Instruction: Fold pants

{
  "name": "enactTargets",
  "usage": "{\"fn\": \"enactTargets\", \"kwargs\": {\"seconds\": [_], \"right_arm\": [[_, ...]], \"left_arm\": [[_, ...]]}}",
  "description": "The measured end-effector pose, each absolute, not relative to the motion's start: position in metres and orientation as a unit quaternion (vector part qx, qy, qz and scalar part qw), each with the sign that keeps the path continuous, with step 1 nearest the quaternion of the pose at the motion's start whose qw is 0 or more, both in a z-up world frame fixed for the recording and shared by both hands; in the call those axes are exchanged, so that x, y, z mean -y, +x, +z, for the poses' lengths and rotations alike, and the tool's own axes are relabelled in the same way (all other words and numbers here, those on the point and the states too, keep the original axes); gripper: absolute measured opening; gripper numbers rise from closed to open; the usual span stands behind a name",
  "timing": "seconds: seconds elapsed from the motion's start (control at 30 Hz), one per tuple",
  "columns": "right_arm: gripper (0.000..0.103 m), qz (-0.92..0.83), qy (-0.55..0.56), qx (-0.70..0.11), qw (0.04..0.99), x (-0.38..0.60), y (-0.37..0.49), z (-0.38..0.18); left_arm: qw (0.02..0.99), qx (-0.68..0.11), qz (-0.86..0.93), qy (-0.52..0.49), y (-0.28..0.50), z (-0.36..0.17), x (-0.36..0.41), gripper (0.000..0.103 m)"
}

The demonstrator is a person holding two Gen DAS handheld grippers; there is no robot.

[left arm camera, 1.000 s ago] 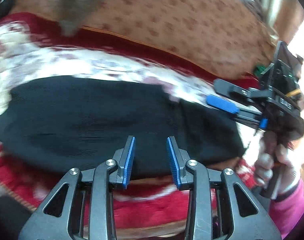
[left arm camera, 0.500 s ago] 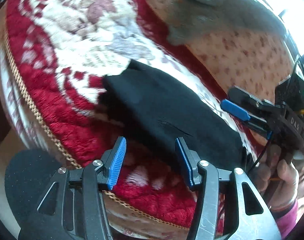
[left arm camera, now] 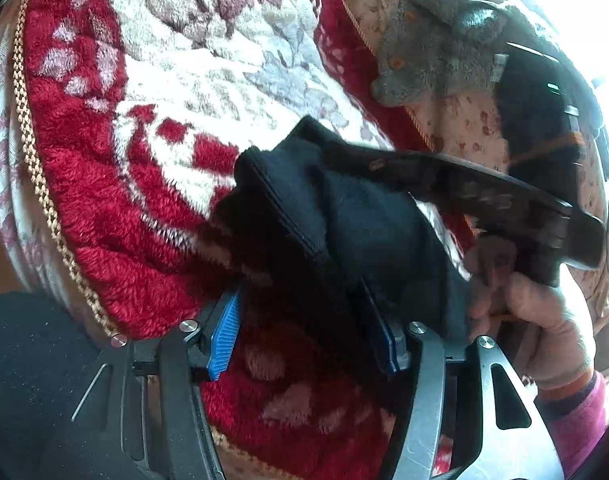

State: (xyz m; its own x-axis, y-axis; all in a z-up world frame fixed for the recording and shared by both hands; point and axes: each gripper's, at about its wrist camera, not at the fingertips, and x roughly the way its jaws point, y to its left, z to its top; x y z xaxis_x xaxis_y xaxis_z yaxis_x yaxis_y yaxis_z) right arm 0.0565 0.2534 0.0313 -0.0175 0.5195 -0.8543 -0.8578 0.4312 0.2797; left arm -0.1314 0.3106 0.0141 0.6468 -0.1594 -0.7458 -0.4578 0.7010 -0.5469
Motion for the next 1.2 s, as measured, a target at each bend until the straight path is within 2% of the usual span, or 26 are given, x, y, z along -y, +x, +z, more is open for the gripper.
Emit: {"fn": "enactTargets", "kwargs": {"seconds": [0.07, 0.1, 0.17, 0.2, 0.23, 0.27, 0.33, 0.53, 0.83, 1.0, 1.2], "right_arm": [[0.067, 0.507, -0.189, -0.506, 0.672, -0.266, 0.057, 0.021], [0.065, 0.509, -0.188, -0.509, 0.669, -0.268, 0.058, 0.016], [0.046, 0.521, -0.166, -0.504, 0.669, -0.27, 0.059, 0.01], [0.042, 0.521, -0.163, -0.498, 0.674, -0.27, 0.059, 0.009], [0.032, 0.521, -0.156, -0.496, 0.677, -0.268, 0.06, 0.01], [0.023, 0.523, -0.137, -0.497, 0.679, -0.263, 0.062, 0.013], [0.017, 0.532, -0.104, -0.496, 0.678, -0.252, 0.064, 0.021], [0.015, 0.553, -0.013, -0.452, 0.699, -0.201, 0.054, 0.079], [0.015, 0.548, 0.117, -0.387, 0.732, -0.064, 0.037, 0.161], [0.015, 0.51, 0.166, -0.37, 0.759, 0.024, 0.024, 0.167], [0.015, 0.444, 0.221, -0.374, 0.784, 0.128, 0.006, 0.138]], "left_arm": [[0.828, -0.405, 0.085, -0.38, -0.128, 0.013, -0.31, 0.07], [0.828, -0.401, 0.082, -0.382, -0.127, 0.013, -0.309, 0.071], [0.835, -0.389, 0.082, -0.381, -0.126, 0.012, -0.308, 0.071], [0.838, -0.387, 0.079, -0.376, -0.125, 0.012, -0.307, 0.061], [0.845, -0.387, 0.077, -0.361, -0.123, 0.012, -0.306, 0.047], [0.846, -0.394, 0.069, -0.354, -0.12, 0.012, -0.305, 0.026], [0.848, -0.386, 0.054, -0.36, -0.12, 0.014, -0.308, 0.017], [0.89, -0.33, 0.008, -0.315, -0.135, 0.068, -0.286, 0.013], [0.925, -0.279, -0.125, -0.223, -0.142, 0.144, -0.189, 0.013], [0.921, -0.295, -0.19, -0.17, -0.132, 0.149, -0.114, 0.014], [0.908, -0.334, -0.231, -0.101, -0.127, 0.132, -0.021, 0.014]]}}
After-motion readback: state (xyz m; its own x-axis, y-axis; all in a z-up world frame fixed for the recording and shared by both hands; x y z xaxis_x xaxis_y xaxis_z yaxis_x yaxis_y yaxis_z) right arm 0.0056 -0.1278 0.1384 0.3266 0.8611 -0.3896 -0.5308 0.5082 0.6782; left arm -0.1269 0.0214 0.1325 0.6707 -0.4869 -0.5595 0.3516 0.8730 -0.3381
